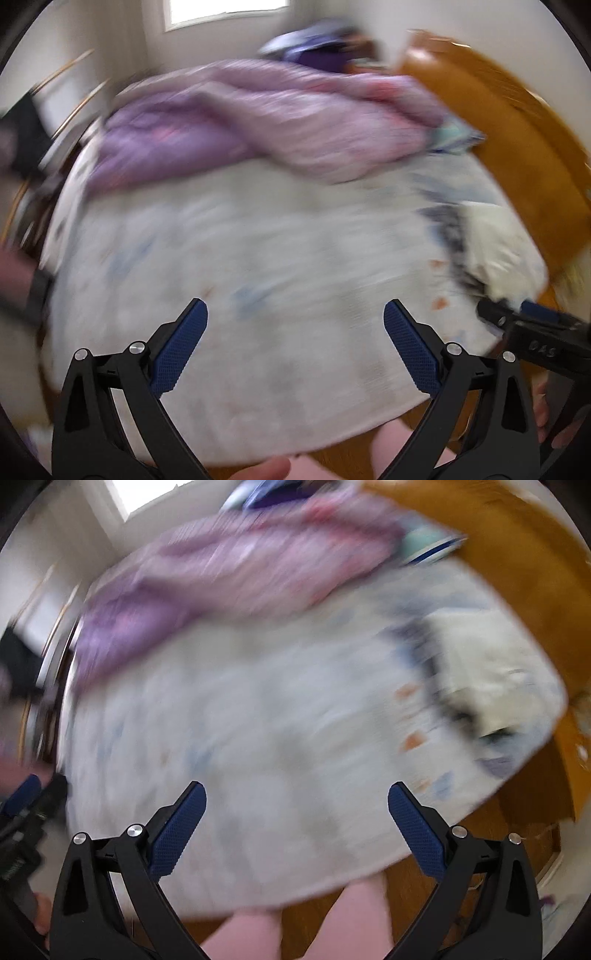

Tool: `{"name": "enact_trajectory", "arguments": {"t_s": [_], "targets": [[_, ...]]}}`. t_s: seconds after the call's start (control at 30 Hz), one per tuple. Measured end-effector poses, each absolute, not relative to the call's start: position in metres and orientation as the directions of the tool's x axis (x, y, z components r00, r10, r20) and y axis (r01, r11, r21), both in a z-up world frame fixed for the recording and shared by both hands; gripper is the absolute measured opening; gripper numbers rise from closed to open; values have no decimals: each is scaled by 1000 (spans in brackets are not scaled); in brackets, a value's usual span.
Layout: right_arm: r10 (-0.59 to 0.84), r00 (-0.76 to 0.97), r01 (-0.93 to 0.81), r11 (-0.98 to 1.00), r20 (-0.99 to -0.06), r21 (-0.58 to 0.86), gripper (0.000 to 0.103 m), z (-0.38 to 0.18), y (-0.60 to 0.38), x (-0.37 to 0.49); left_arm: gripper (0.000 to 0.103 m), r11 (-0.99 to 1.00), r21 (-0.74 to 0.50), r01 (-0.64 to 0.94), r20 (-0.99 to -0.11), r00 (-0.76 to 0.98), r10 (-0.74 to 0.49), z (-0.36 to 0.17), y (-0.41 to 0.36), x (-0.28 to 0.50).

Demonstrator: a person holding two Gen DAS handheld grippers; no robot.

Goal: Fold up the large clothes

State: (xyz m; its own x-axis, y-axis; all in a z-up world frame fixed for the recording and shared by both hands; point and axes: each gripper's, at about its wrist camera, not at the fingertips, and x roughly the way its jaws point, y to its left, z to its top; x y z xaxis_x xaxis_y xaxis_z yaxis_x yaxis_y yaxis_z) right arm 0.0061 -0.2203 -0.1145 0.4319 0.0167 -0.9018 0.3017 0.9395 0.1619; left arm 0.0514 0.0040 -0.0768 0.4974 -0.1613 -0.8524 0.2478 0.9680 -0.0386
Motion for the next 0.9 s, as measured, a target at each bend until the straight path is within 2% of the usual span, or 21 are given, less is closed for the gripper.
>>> {"name": "enact_trajectory", "arguments": {"t_s": [0.17, 0.4, 0.63, 0.9], "targets": [[-202, 497, 464, 883, -844, 62, 95, -82, -277, -33, 97, 890, -112, 441, -808, 481, -340, -58, -89, 56], [-273, 465, 592, 803, -842, 66, 95, -84, -329, -63, 97, 798, -104, 593, -781, 449, -435, -51, -166, 44], [-291, 434, 647, 759, -853, 71, 95, -85, -350, -86, 97, 809, -20, 588, -805, 470, -362, -67, -192, 41], [-280, 418, 678, 729, -864, 91, 95, -90, -363, -96, 97, 828, -34, 559, -829, 447, -336, -73, -192, 47]]}}
